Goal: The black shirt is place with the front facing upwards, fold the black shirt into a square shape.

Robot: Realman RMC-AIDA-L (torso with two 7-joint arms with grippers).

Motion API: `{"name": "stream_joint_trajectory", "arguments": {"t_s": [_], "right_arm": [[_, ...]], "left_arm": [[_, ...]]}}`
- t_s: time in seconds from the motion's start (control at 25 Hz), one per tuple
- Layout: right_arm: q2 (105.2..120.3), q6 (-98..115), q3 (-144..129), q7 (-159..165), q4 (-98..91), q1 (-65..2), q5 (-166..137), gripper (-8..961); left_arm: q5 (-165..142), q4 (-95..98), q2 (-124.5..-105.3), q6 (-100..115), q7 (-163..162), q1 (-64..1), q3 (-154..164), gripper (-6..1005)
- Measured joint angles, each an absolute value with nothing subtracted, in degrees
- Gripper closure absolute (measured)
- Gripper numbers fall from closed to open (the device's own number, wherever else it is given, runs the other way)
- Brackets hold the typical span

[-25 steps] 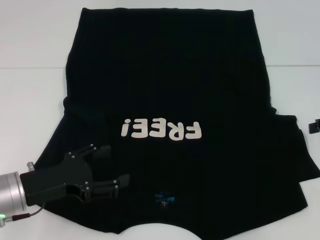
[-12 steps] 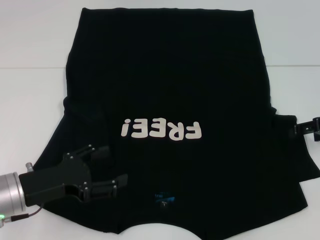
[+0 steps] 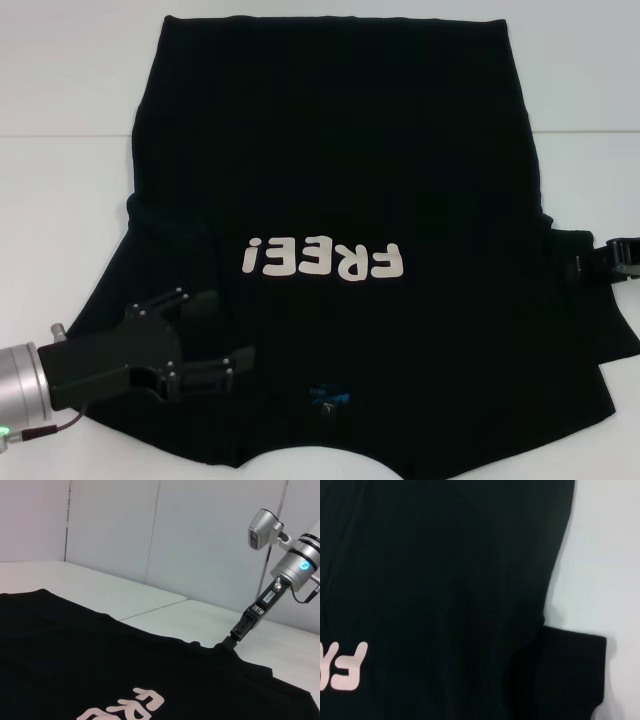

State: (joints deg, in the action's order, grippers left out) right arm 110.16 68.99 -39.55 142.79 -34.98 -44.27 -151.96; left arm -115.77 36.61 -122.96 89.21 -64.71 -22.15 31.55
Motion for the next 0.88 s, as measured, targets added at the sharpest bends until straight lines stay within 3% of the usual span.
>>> {"name": "stream_joint_trajectory", "arguments": {"t_s": [0.24,0.64,0.88], "right_arm": [[110.38,67.7,-40.8,143.1,-34.6,-44.3,-152.0,232],[110.42,67.2,-44.3,143.1,-34.2,-44.5,-152.1,704],[110.56,67.1,-44.7,143.3,-34.4,-44.5,-152.0,829]], "left_arm": [[-115.8,36.4,-122.96,88.7,-64.6,-22.2,31.6,63],[-115.7,36.3,-123.01,88.4,-64.7,-22.4,31.6,63],[-115.7,36.3,-123.05,88.0,-64.7,-22.4,31.6,63]]}}
